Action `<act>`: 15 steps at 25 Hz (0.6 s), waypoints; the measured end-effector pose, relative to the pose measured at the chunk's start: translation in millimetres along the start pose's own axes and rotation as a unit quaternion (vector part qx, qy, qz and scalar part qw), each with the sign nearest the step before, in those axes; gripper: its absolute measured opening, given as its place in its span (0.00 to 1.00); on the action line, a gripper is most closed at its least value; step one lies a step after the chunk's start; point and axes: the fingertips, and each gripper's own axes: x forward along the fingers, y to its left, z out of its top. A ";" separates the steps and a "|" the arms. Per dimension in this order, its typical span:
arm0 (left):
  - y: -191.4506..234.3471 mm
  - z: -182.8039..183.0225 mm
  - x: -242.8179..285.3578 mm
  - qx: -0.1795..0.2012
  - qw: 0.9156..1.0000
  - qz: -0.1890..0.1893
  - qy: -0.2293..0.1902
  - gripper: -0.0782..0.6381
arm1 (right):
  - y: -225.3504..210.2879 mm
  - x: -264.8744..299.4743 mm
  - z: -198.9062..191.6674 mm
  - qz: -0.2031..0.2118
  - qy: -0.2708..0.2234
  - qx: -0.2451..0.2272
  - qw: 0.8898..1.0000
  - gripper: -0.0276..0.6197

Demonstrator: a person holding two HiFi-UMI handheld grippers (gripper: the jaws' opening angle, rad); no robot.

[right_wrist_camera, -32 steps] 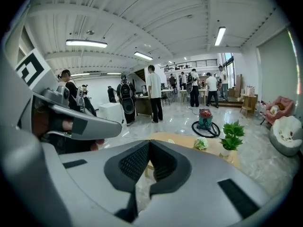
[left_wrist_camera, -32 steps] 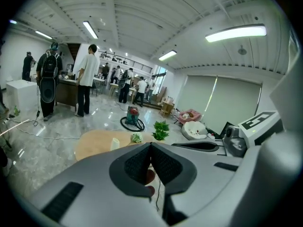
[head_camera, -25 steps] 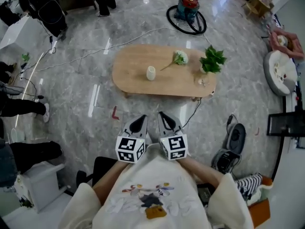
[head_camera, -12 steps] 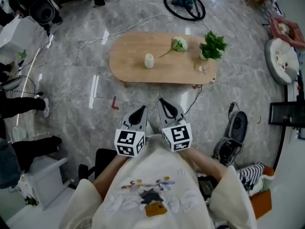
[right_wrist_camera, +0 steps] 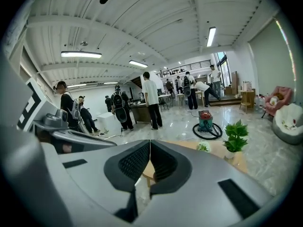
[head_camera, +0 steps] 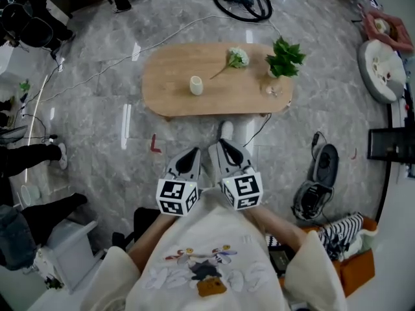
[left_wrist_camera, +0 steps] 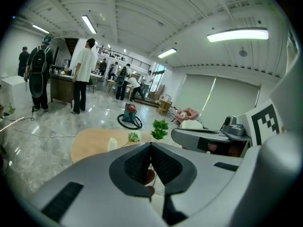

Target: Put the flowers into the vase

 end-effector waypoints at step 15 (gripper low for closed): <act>55.7 80.0 169.5 -0.011 0.996 0.063 0.060 0.11 | -138.3 141.8 47.7 0.031 0.020 0.034 0.999 0.05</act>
